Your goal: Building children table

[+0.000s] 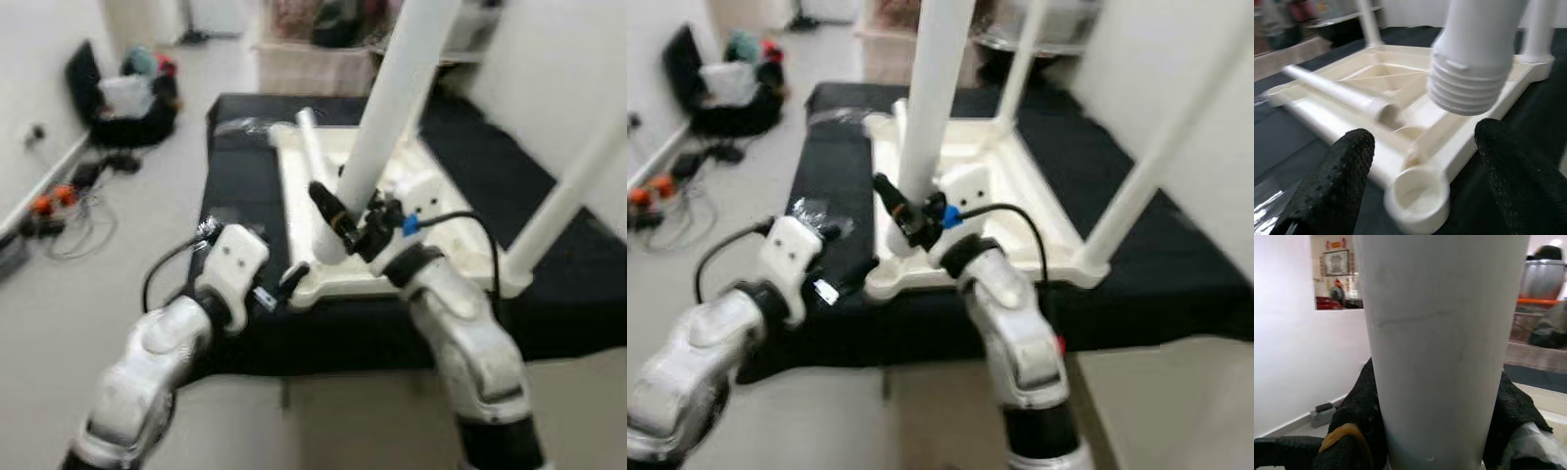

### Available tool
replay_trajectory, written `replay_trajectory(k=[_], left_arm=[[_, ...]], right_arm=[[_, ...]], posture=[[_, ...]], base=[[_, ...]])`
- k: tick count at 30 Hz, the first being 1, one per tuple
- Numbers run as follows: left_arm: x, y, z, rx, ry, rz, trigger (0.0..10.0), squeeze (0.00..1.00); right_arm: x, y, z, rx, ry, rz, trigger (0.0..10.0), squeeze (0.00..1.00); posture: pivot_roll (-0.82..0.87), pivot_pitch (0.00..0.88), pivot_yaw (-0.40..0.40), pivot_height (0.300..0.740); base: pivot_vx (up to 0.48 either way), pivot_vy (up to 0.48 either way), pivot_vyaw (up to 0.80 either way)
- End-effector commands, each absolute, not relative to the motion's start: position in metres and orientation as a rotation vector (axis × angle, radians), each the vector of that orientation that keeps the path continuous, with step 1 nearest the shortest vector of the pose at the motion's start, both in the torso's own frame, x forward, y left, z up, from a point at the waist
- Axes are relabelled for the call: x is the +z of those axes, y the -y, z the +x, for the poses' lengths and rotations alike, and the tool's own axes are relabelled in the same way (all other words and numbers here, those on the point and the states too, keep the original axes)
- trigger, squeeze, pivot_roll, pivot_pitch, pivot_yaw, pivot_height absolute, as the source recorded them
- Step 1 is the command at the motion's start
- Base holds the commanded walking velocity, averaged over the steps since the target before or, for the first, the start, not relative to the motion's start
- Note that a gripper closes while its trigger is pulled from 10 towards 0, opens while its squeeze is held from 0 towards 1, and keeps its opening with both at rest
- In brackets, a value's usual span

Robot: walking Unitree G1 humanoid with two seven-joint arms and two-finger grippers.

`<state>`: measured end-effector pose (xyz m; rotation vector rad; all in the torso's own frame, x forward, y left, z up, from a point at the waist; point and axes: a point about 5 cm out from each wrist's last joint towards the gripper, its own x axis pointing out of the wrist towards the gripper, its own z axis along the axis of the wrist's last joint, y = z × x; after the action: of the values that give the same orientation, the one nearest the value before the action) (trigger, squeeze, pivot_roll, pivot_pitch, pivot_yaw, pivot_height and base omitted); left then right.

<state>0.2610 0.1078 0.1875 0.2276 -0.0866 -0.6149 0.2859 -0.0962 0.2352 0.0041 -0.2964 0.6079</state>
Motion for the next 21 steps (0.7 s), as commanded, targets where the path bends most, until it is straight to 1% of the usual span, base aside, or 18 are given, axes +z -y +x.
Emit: replay_trajectory(k=[1,2,16,21], left_arm=[[0.188,-0.108,0.263,-0.610,0.084,0.238,10.0,0.00],[0.189,-0.108,0.263,-0.606,0.086,0.238,10.0,0.00],[0.188,-0.106,0.263,-0.614,0.088,0.264,10.0,0.00],[0.187,-0.105,0.264,-0.630,0.078,0.272,10.0,0.00]], right_arm=[[0.239,0.094,0.286,0.622,0.301,0.001,0.0,0.00],[0.239,0.094,0.285,0.624,0.300,0.000,0.0,0.00],[0.241,0.088,0.288,0.660,0.281,-0.007,0.0,0.00],[0.242,0.080,0.286,0.729,0.264,0.003,0.0,0.00]], posture=[[0.02,0.055,-0.059,0.740],[0.02,0.051,-0.059,0.740],[0.02,0.048,-0.066,0.740],[0.02,0.051,-0.072,0.740]], base=[[0.000,0.000,-0.79],[0.000,0.000,-0.79],[0.000,0.000,0.00],[0.000,0.000,0.00]])
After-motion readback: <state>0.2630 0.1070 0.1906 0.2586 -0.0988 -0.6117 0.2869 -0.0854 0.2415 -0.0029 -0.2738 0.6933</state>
